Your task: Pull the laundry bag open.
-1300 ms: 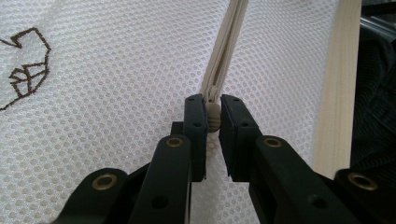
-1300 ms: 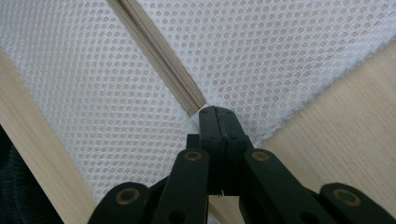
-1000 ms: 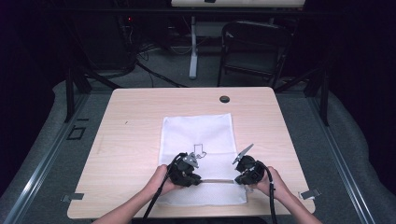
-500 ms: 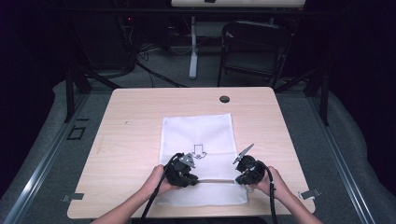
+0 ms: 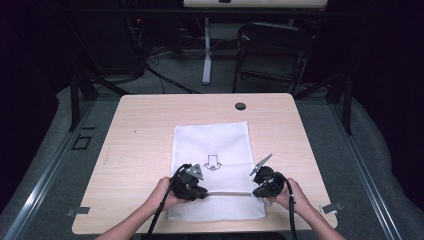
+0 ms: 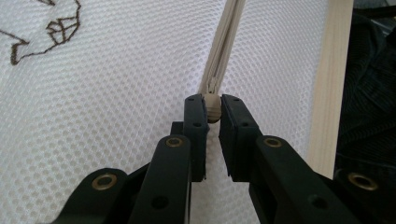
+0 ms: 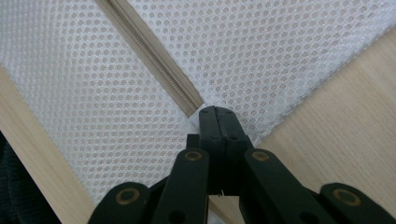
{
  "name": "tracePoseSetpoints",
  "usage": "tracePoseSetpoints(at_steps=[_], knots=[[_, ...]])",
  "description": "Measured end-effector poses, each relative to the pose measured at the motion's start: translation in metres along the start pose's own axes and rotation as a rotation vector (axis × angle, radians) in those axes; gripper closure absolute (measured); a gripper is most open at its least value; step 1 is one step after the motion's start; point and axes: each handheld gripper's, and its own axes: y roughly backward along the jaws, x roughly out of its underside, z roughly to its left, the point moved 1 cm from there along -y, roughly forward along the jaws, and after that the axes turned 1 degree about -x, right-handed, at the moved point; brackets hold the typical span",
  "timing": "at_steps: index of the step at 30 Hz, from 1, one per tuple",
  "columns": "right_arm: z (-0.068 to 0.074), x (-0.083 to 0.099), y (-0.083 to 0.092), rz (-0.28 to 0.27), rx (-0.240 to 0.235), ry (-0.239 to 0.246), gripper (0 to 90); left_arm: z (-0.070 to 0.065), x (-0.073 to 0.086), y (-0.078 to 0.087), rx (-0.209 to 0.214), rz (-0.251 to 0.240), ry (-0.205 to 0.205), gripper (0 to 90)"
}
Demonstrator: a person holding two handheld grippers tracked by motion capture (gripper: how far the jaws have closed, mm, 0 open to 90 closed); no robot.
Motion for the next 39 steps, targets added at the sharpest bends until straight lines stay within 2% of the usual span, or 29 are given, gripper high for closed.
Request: tracePoseSetpoints(at_steps=[8,10,12,13,15,16,17,18,19,21,22,23,24,29,33,36,37,39], knots=[[0.000,0.000,0.000,0.001,0.000,0.000,90.0,0.001,0.007,0.007,-0.012,0.006,0.001,81.4],[0.000,0.000,0.000,0.001,0.001,-0.003,90.0,0.002,0.010,0.008,-0.003,-0.002,0.011,81.4],[0.000,0.000,0.000,-0.004,-0.008,-0.009,90.0,0.003,0.013,0.010,-0.017,0.005,0.020,81.2],[0.000,0.000,0.000,-0.004,-0.008,-0.010,90.0,0.004,0.016,0.013,-0.059,0.014,0.012,90.0],[-0.002,0.001,0.001,0.010,0.007,-0.002,90.0,0.013,0.026,0.022,-0.064,-0.014,0.065,90.0],[-0.003,0.002,0.001,0.003,0.010,-0.010,90.0,0.016,0.030,0.026,-0.069,-0.018,0.079,90.0],[-0.004,0.003,0.000,-0.022,-0.002,-0.033,90.0,0.017,0.031,0.027,-0.081,-0.012,0.082,90.0],[-0.005,0.002,0.002,0.010,-0.001,-0.009,90.0,0.017,0.031,0.027,-0.086,-0.014,0.084,90.0],[-0.005,0.001,0.001,0.012,0.001,-0.015,90.0,0.015,0.030,0.026,-0.082,-0.025,0.087,90.0],[-0.003,0.001,0.000,0.003,0.010,-0.025,90.0,0.011,0.024,0.025,-0.079,-0.043,0.069,88.7],[-0.004,0.001,0.001,0.007,0.002,-0.022,90.0,0.009,0.022,0.023,-0.060,-0.046,0.062,85.2],[-0.005,0.001,0.001,0.010,0.001,-0.025,90.0,0.008,0.020,0.021,-0.061,-0.043,0.062,82.1],[-0.005,0.002,0.001,0.004,0.000,-0.032,90.0,0.006,0.019,0.018,-0.042,-0.041,0.063,78.6],[-0.005,0.002,0.001,0.005,-0.007,-0.029,90.0,0.002,0.013,0.002,0.010,-0.013,0.025,68.8],[-0.004,0.001,0.002,0.015,0.004,-0.015,90.0,-0.001,0.007,-0.012,0.022,0.010,-0.002,69.6],[-0.004,0.001,0.002,0.015,0.004,-0.018,90.0,-0.006,0.004,-0.019,0.016,0.034,-0.033,79.8],[-0.004,0.001,0.002,0.014,0.004,-0.018,90.0,-0.008,0.005,-0.022,0.007,0.060,-0.052,83.7],[-0.004,0.001,0.002,0.014,0.005,-0.019,90.0,-0.008,0.005,-0.023,0.008,0.050,-0.048,86.1]])
